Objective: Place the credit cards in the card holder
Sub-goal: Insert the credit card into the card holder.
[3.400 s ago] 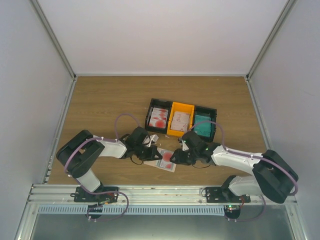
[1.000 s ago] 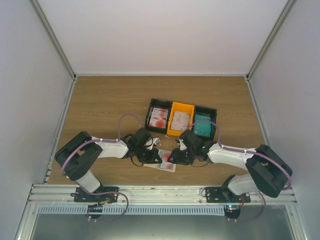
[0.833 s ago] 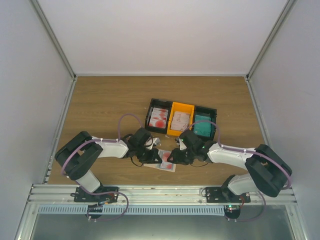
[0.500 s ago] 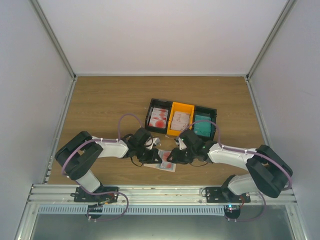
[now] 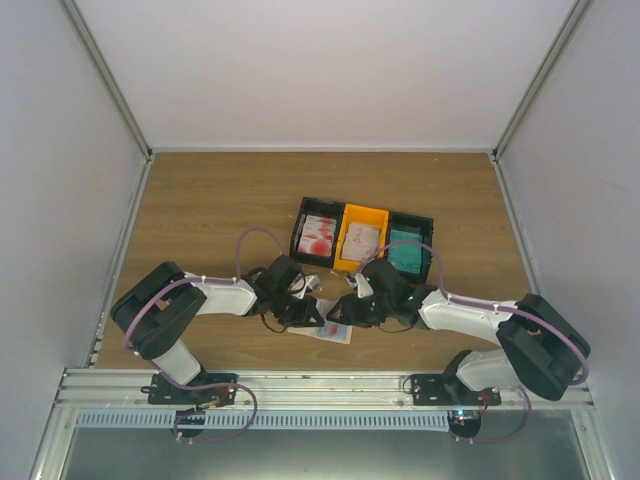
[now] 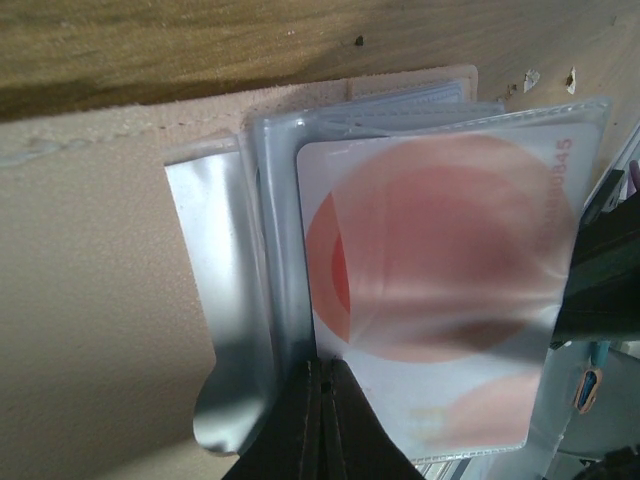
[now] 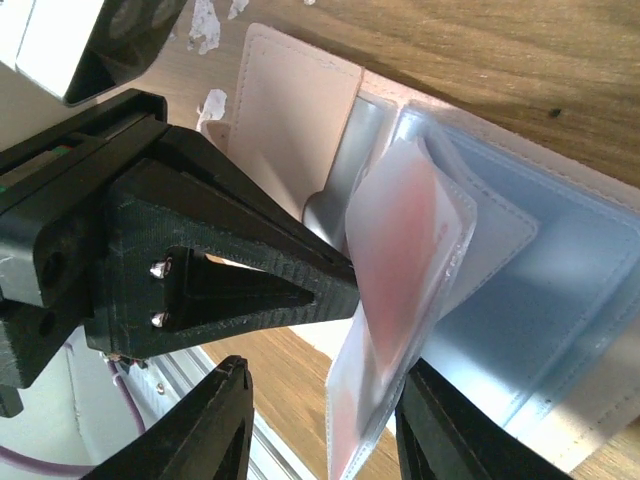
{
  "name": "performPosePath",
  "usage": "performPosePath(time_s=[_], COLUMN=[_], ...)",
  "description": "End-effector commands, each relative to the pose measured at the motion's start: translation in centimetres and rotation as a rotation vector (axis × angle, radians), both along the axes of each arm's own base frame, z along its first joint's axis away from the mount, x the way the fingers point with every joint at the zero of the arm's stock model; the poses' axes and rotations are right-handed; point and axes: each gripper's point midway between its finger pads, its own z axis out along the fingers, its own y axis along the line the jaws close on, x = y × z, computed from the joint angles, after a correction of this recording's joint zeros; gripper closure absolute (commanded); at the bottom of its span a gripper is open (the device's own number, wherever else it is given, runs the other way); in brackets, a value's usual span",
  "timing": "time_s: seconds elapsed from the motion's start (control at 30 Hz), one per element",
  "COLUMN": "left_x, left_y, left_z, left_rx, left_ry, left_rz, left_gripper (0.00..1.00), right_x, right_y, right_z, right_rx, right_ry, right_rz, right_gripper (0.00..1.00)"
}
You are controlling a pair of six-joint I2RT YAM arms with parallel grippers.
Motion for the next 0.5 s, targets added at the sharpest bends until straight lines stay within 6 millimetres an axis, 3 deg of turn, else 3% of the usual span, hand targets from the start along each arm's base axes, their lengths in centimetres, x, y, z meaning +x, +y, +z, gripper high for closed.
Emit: performPosePath(time_s=[0.0,0.33,0.47], left_x=[-0.4,-0.2,0.2], left_y=[3.9,3.3,3.0], left_z=[-4.9,-4.0,-2.8], left_rx=[0.223,0.188,0.157], left_ry=[0.002,-0.015,-0.044], left_rz=[0.064,0.058,0.064], left_gripper=[1.00,1.00,0.94], right_x=[0.3,0.8,1.2], right_y=[0.8,0.7,0.8], right_z=[0.9,0.0,-0.1], right_rx=[0.069,0.033,0.016], right_ry=[-0.019,-0.025,-0.034], right_rz=[0.004,-0.003,-0.003], right_gripper=[0.62,0.73,0.80])
